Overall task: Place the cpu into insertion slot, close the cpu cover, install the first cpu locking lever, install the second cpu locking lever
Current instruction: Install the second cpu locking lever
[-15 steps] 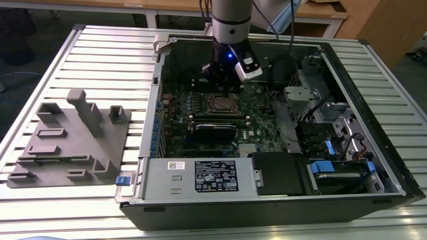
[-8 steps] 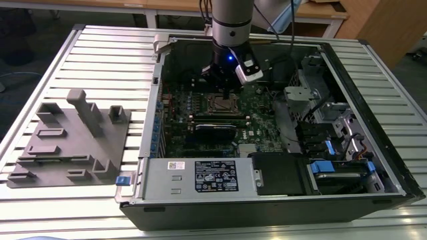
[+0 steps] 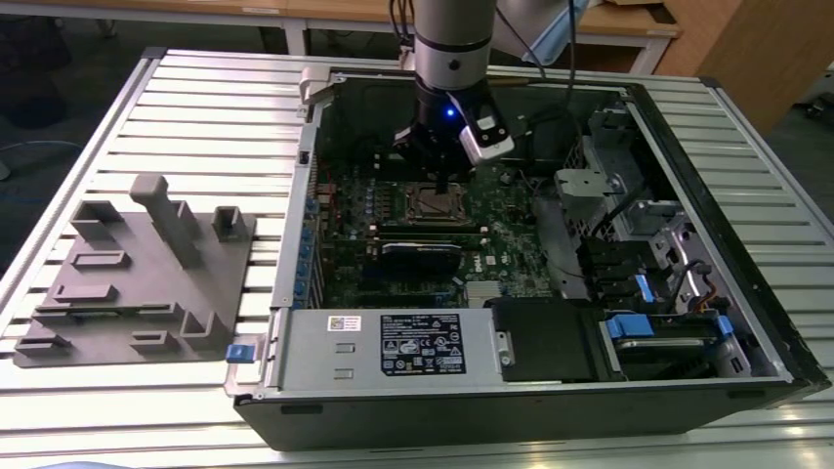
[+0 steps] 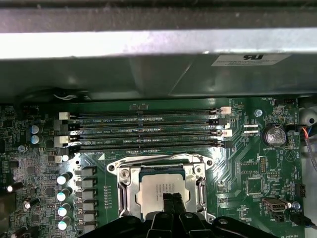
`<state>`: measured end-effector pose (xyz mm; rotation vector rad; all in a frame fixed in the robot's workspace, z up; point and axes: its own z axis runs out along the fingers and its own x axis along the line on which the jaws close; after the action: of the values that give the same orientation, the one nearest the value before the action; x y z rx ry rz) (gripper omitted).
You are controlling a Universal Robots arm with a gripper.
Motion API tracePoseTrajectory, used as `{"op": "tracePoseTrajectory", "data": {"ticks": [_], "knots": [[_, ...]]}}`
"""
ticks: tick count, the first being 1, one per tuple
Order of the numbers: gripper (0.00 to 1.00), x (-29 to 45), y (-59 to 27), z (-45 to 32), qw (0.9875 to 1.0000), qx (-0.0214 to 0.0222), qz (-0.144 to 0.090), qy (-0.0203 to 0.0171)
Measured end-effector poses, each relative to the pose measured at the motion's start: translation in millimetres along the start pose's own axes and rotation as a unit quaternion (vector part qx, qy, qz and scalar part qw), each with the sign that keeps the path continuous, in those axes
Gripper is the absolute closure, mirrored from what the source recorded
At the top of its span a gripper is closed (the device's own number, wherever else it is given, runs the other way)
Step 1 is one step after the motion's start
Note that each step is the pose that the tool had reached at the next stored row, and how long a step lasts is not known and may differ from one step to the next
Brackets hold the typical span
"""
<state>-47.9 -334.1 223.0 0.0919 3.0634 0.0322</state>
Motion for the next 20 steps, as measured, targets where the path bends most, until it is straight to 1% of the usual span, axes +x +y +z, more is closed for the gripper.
{"op": "tracePoseTrajectory", "data": {"ticks": [2, 4, 9, 14, 20], "knots": [[0.89, -0.1, 0.0, -0.3, 1.0000, -0.0001, 0.000, -0.0001], [0.89, -0.8, 0.3, -10.8, 1.0000, 0.0000, 0.000, 0.0000], [0.89, -0.9, -0.7, -10.9, 1.0000, 0.0000, 0.000, 0.0000], [0.89, -1.1, -3.5, -10.8, 1.0000, 0.0000, 0.000, 0.0000], [0.89, -1.6, -11.6, -11.0, 1.0000, 0.0000, 0.000, 0.0000]]}}
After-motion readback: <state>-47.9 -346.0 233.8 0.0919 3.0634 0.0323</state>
